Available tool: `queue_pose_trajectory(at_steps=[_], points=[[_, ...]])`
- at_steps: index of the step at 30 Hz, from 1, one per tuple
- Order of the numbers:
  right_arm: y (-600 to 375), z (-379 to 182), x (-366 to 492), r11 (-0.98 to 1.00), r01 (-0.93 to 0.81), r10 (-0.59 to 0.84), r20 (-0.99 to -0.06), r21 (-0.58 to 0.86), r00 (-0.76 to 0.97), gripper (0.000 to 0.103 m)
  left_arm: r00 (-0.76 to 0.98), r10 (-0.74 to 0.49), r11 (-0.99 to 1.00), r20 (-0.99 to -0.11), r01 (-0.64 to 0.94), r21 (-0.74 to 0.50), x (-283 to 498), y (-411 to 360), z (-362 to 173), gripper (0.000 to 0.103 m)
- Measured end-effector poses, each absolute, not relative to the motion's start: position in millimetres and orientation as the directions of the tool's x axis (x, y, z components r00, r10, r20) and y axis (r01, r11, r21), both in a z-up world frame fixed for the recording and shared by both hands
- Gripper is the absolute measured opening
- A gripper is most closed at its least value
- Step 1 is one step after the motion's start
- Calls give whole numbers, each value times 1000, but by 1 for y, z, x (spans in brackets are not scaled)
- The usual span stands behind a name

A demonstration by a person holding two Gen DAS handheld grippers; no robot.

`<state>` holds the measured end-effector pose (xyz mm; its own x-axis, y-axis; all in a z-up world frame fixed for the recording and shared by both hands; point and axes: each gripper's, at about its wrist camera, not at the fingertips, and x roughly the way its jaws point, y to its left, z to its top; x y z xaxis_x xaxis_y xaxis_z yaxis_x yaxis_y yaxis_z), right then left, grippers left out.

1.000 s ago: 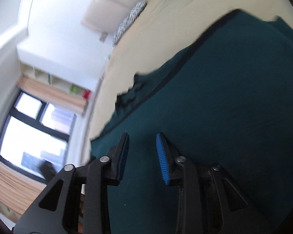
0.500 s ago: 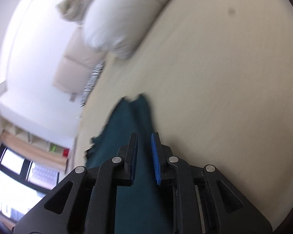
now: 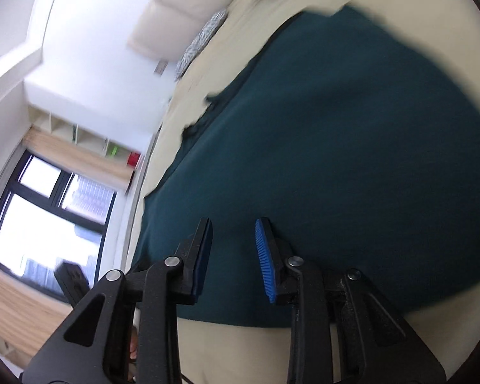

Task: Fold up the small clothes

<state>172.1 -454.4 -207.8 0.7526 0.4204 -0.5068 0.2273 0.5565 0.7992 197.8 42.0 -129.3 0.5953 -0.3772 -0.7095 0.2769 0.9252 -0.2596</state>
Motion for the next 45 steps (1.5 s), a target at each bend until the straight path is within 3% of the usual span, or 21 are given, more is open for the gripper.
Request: queue_pose_trajectory(at_steps=[2, 6, 7, 10, 12, 19, 23, 26, 37, 39, 45], points=[[-483, -208, 154, 531, 285, 359, -516, 798, 778, 18, 592, -374, 927, -714, 251, -277, 192, 58, -130, 25], [-503, -186, 137, 541, 346, 275, -550, 766, 788, 26, 632, -324, 942, -704, 151, -299, 178, 85, -119, 28], [-498, -179, 137, 546, 329, 282, -539, 770, 793, 26, 634, -328, 939, -700, 136, -317, 177, 88, -116, 30], [-465, -159, 160, 599, 240, 345, -516, 764, 784, 32, 679, -297, 950, -671, 135, -283, 178, 80, -97, 53], [-438, -150, 188, 624, 185, 399, -513, 759, 760, 40, 687, -308, 948, -658, 160, -276, 187, 70, -90, 53], [-343, -153, 298, 623, 62, 574, -509, 780, 641, 42, 640, -250, 968, -726, 154, -197, 247, 33, -108, 54], [-333, -172, 339, 656, 109, 551, -572, 747, 607, 40, 610, -178, 983, -772, 152, -106, 260, 15, -126, 55], [-363, -189, 344, 564, 122, 579, -496, 817, 647, 37, 614, -170, 984, -771, 153, -95, 261, 14, -128, 56], [-521, -187, 250, 520, 324, 282, -516, 791, 808, 39, 618, -173, 983, -767, 158, -94, 258, 15, -132, 56], [-532, -180, 222, 554, 383, 197, -563, 739, 802, 45, 617, -173, 983, -767, 157, -96, 258, 15, -131, 56], [-553, -173, 180, 586, 408, 150, -588, 700, 795, 53, 621, -203, 978, -757, 163, -129, 240, 5, -111, 56]])
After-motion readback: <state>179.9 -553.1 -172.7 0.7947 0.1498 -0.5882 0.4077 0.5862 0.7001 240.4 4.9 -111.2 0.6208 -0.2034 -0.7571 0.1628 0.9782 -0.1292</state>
